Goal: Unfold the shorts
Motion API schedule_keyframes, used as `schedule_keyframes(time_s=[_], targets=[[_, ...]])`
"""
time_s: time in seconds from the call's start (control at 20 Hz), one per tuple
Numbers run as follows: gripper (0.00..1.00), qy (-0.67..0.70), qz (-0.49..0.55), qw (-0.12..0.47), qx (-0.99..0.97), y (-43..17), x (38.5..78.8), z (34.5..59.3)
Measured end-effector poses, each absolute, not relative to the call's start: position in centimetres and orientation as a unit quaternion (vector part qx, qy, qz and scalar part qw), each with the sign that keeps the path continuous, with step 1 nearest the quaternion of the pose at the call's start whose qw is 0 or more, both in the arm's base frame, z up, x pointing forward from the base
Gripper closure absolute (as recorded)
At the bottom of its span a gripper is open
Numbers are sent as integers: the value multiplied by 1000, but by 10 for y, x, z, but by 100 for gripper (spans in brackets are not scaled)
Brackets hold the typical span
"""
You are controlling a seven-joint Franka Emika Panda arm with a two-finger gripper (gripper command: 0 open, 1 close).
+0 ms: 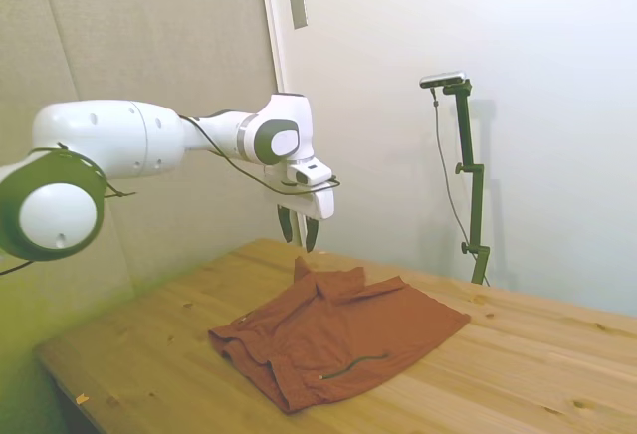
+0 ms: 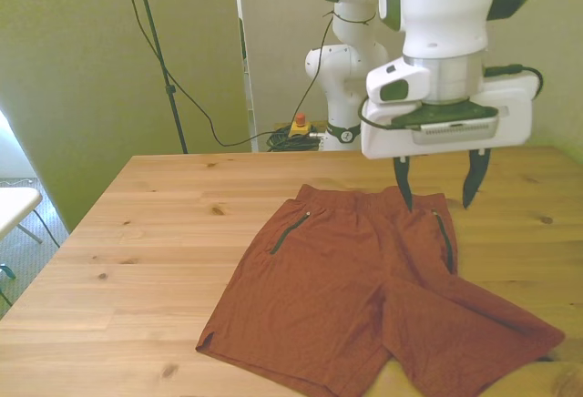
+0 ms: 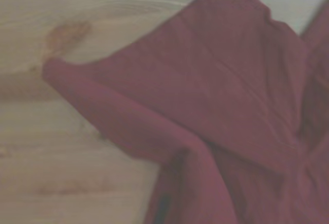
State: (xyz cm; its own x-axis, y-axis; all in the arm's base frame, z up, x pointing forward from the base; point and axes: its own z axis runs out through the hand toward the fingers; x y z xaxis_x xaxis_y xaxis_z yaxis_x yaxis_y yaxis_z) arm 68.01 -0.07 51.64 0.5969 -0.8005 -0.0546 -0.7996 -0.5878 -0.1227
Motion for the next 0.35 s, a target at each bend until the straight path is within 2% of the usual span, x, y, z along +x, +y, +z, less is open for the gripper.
schedule_keyframes(time_s=[0.35], targets=[[0,426,-10,68,-902,-31,579,573]])
